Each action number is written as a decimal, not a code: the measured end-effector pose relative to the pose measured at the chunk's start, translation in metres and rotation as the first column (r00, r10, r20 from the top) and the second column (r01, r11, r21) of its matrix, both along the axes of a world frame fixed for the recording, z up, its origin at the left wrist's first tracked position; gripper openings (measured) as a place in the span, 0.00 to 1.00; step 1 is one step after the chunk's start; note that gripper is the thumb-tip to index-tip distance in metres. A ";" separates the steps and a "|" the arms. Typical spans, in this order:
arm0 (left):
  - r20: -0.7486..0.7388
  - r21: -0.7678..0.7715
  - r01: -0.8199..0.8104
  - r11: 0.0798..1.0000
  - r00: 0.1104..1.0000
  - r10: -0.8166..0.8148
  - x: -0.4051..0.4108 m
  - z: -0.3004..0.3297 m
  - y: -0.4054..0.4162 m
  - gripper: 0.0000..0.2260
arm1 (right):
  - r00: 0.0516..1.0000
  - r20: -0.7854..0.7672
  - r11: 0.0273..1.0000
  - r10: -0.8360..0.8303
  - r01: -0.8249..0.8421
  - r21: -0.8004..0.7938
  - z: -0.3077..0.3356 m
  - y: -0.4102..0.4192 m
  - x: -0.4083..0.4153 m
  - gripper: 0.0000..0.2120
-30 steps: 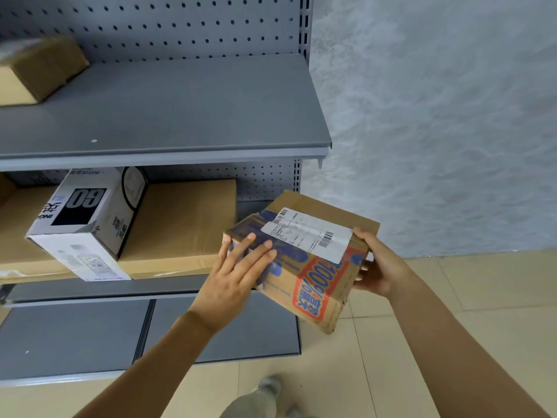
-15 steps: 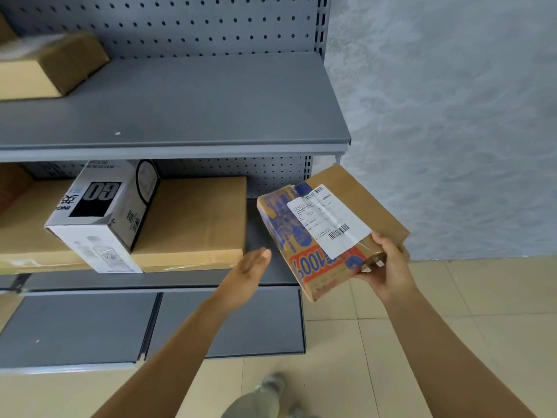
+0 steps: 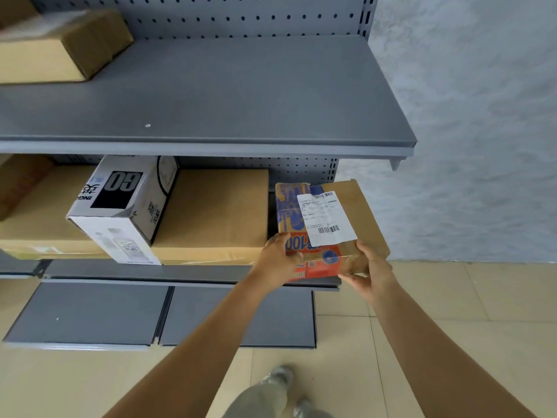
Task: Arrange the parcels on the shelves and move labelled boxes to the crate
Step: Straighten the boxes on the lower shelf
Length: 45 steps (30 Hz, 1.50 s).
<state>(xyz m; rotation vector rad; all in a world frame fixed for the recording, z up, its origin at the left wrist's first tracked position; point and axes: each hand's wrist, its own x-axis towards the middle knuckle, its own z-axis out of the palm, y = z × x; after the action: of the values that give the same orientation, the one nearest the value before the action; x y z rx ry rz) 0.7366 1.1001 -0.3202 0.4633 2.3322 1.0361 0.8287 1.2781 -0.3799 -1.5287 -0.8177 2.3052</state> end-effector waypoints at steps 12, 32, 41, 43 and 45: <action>0.233 0.106 -0.237 0.966 0.950 0.207 -0.021 -0.024 -0.051 0.10 | 0.920 0.344 0.908 0.188 -0.296 0.296 -0.002 0.004 -0.014 0.36; 0.442 0.038 -0.826 0.562 0.519 0.732 -0.101 -0.049 -0.190 0.19 | 0.598 0.541 0.146 0.592 -0.739 0.657 0.048 -0.145 -0.115 0.34; 0.493 -0.070 -0.678 0.732 0.614 0.616 -0.122 -0.060 -0.213 0.33 | 0.615 0.652 0.316 0.445 -0.788 0.528 0.037 -0.181 -0.139 0.40; 0.469 -0.095 -0.620 0.779 0.663 0.584 -0.124 -0.060 -0.217 0.34 | 0.598 0.683 0.310 0.419 -0.802 0.511 0.036 -0.185 -0.139 0.41; 0.444 -0.105 -0.574 0.812 0.703 0.555 -0.123 -0.059 -0.220 0.33 | 0.586 0.703 0.306 0.404 -0.810 0.500 0.037 -0.188 -0.138 0.41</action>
<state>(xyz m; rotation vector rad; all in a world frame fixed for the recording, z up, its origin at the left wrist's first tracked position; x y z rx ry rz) 0.6136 0.8805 -0.3794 -0.4981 2.0391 1.2958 0.6908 1.0898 -0.3429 -1.3703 -2.5945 1.3549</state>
